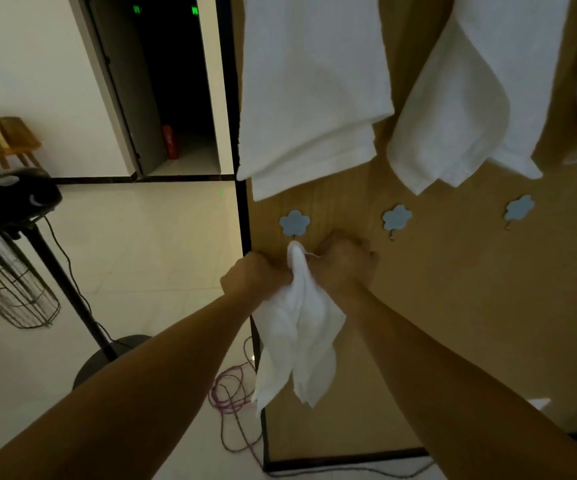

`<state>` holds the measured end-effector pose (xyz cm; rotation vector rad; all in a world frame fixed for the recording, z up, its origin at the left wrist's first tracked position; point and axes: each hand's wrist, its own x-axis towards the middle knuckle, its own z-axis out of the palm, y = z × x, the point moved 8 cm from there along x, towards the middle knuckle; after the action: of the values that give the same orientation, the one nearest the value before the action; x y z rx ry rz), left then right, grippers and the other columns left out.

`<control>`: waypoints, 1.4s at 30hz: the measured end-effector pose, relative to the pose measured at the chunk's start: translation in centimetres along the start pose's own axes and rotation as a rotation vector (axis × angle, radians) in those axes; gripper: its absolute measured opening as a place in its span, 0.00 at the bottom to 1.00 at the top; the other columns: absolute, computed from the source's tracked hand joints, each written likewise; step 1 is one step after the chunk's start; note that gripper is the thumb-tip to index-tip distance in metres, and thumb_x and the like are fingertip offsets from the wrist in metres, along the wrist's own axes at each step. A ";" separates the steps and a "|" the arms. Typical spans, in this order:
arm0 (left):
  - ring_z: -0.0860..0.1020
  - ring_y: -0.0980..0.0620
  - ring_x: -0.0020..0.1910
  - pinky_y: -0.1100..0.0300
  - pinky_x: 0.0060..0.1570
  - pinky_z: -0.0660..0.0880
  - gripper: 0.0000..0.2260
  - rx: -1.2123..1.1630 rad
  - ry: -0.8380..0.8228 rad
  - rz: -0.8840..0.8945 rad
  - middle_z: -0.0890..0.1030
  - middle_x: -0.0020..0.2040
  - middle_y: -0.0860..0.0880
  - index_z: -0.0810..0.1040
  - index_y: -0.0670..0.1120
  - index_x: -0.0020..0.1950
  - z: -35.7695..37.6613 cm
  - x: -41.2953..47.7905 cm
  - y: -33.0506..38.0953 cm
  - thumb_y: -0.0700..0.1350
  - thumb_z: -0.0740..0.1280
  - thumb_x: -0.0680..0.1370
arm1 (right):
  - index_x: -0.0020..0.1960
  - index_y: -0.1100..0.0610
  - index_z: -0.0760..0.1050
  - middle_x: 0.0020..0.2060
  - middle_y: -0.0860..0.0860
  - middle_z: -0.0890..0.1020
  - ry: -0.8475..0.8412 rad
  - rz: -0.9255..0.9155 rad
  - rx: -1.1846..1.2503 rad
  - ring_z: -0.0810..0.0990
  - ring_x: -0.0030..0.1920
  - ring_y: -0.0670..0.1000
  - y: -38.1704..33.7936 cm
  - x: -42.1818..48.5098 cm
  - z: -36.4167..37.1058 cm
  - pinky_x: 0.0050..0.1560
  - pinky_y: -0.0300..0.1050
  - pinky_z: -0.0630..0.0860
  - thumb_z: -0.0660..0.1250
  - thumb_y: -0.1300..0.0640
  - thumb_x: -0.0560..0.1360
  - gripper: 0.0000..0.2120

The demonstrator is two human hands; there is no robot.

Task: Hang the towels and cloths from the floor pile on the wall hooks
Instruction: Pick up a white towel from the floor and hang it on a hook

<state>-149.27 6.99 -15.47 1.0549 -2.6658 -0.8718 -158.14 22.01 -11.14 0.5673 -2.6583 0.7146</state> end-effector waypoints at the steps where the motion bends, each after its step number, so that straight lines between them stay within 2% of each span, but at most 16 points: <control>1: 0.78 0.46 0.53 0.52 0.54 0.70 0.22 0.215 0.134 0.042 0.80 0.49 0.49 0.77 0.49 0.52 -1.1 -0.4 0.2 0.66 0.61 0.74 | 0.41 0.54 0.78 0.37 0.50 0.78 0.116 -0.068 -0.113 0.77 0.40 0.53 -0.7 -0.6 -0.8 0.39 0.42 0.67 0.65 0.33 0.70 0.23; 3: 0.76 0.47 0.46 0.53 0.45 0.64 0.17 0.465 0.380 0.224 0.77 0.40 0.52 0.74 0.51 0.45 -2.1 -1.9 1.2 0.63 0.60 0.74 | 0.42 0.56 0.78 0.41 0.55 0.79 0.279 -0.209 -0.169 0.77 0.44 0.58 -1.7 -1.6 -1.5 0.45 0.50 0.70 0.68 0.40 0.71 0.18; 5: 0.75 0.47 0.45 0.54 0.43 0.65 0.13 0.594 0.510 0.460 0.77 0.44 0.50 0.74 0.49 0.51 -1.4 -3.2 2.1 0.57 0.63 0.75 | 0.45 0.56 0.79 0.44 0.55 0.80 0.191 -0.334 -0.047 0.78 0.46 0.58 -2.1 -1.5 -0.2 0.45 0.49 0.71 0.67 0.49 0.73 0.10; 8: 0.76 0.46 0.52 0.54 0.47 0.72 0.14 0.627 0.324 0.631 0.78 0.54 0.47 0.72 0.46 0.63 1.0 -2.5 1.2 0.51 0.60 0.80 | 0.53 0.57 0.79 0.49 0.54 0.81 -0.068 -0.322 0.199 0.79 0.47 0.54 -1.6 -1.5 2.6 0.45 0.45 0.74 0.61 0.56 0.78 0.10; 12: 0.77 0.41 0.57 0.49 0.56 0.76 0.20 0.415 0.007 0.543 0.75 0.62 0.42 0.64 0.44 0.71 3.6 -2.0 -1.5 0.48 0.60 0.81 | 0.61 0.58 0.75 0.47 0.54 0.82 -0.098 -0.288 0.399 0.80 0.43 0.53 -0.1 -3.2 3.8 0.45 0.50 0.77 0.58 0.55 0.81 0.13; 16: 0.78 0.41 0.58 0.49 0.59 0.75 0.27 0.454 -0.148 0.526 0.75 0.64 0.42 0.59 0.45 0.75 6.4 -2.7 -4.4 0.49 0.65 0.79 | 0.67 0.53 0.67 0.49 0.49 0.80 -0.293 -0.249 0.500 0.79 0.44 0.48 1.7 -4.5 6.5 0.44 0.44 0.77 0.60 0.50 0.79 0.18; 19: 0.79 0.42 0.54 0.50 0.55 0.77 0.18 0.502 -0.074 0.468 0.77 0.60 0.43 0.66 0.45 0.70 5.8 -2.2 -5.1 0.46 0.62 0.80 | 0.69 0.55 0.66 0.58 0.51 0.77 -0.360 -0.285 0.450 0.77 0.52 0.50 2.6 -5.2 7.6 0.50 0.42 0.73 0.61 0.57 0.77 0.21; 21: 0.79 0.42 0.50 0.51 0.50 0.77 0.13 0.342 0.141 0.457 0.79 0.55 0.43 0.73 0.43 0.62 3.1 -2.1 -3.9 0.45 0.58 0.81 | 0.66 0.57 0.70 0.58 0.53 0.77 -0.386 -0.305 0.337 0.76 0.56 0.52 3.4 -5.3 8.2 0.53 0.43 0.72 0.62 0.58 0.76 0.18; 24: 0.77 0.44 0.47 0.56 0.44 0.72 0.15 0.003 0.358 0.544 0.77 0.51 0.43 0.75 0.41 0.58 -0.4 -3.1 -1.5 0.48 0.55 0.79 | 0.56 0.58 0.77 0.53 0.53 0.79 -0.356 -0.288 0.050 0.77 0.54 0.54 4.4 -4.8 8.3 0.52 0.46 0.75 0.63 0.59 0.74 0.11; 26: 0.76 0.49 0.50 0.59 0.46 0.72 0.18 -0.152 0.302 0.608 0.75 0.55 0.45 0.71 0.42 0.63 -0.5 -3.5 0.2 0.51 0.58 0.77 | 0.53 0.57 0.78 0.50 0.52 0.79 -0.256 -0.194 0.132 0.78 0.50 0.52 4.4 -4.2 7.1 0.49 0.46 0.76 0.62 0.60 0.75 0.09; 29: 0.75 0.51 0.53 0.59 0.47 0.73 0.25 -0.178 0.253 0.580 0.73 0.59 0.47 0.67 0.43 0.68 0.7 -3.2 1.2 0.53 0.68 0.75 | 0.57 0.56 0.75 0.52 0.51 0.78 -0.078 -0.139 0.520 0.78 0.48 0.50 3.3 -3.9 4.6 0.49 0.45 0.76 0.62 0.57 0.78 0.09; 31: 0.76 0.49 0.53 0.59 0.45 0.72 0.27 -0.158 0.225 0.551 0.74 0.60 0.46 0.64 0.44 0.70 1.7 -3.0 0.9 0.53 0.68 0.76 | 0.64 0.55 0.71 0.57 0.49 0.75 -0.137 -0.174 0.679 0.77 0.52 0.49 1.7 -4.4 4.5 0.51 0.44 0.76 0.65 0.49 0.77 0.18; 33: 0.77 0.48 0.56 0.58 0.49 0.72 0.28 -0.174 0.114 0.511 0.75 0.62 0.46 0.61 0.45 0.73 3.1 -2.6 -0.1 0.54 0.66 0.77 | 0.70 0.54 0.65 0.62 0.48 0.73 -0.230 -0.217 0.671 0.75 0.58 0.47 0.6 -5.3 5.5 0.57 0.43 0.73 0.70 0.45 0.73 0.30; 35: 0.76 0.46 0.59 0.60 0.55 0.70 0.26 -0.154 0.003 0.442 0.75 0.63 0.44 0.62 0.45 0.73 4.6 -2.1 -1.7 0.51 0.66 0.78 | 0.73 0.59 0.62 0.66 0.53 0.71 -0.244 -0.262 0.620 0.72 0.64 0.50 0.4 -6.2 6.6 0.66 0.46 0.69 0.73 0.50 0.72 0.36; 38: 0.76 0.43 0.61 0.62 0.55 0.67 0.23 -0.058 -0.086 0.340 0.77 0.62 0.42 0.65 0.42 0.71 6.3 -2.0 -4.8 0.48 0.65 0.79 | 0.74 0.61 0.58 0.69 0.57 0.70 -0.307 -0.243 0.561 0.70 0.67 0.54 1.7 -7.4 8.5 0.69 0.43 0.65 0.67 0.57 0.77 0.31; 42: 0.77 0.44 0.59 0.57 0.57 0.72 0.26 0.077 -0.178 0.315 0.78 0.61 0.42 0.62 0.43 0.74 8.0 -2.8 -7.8 0.48 0.65 0.78 | 0.76 0.55 0.58 0.67 0.54 0.73 -0.553 -0.160 0.403 0.73 0.64 0.52 5.3 -9.6 12.0 0.61 0.36 0.64 0.59 0.55 0.81 0.25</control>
<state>-145.29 7.99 -26.20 0.5664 -2.9218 -0.8379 -154.72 22.61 -27.05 1.2260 -2.9094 1.1994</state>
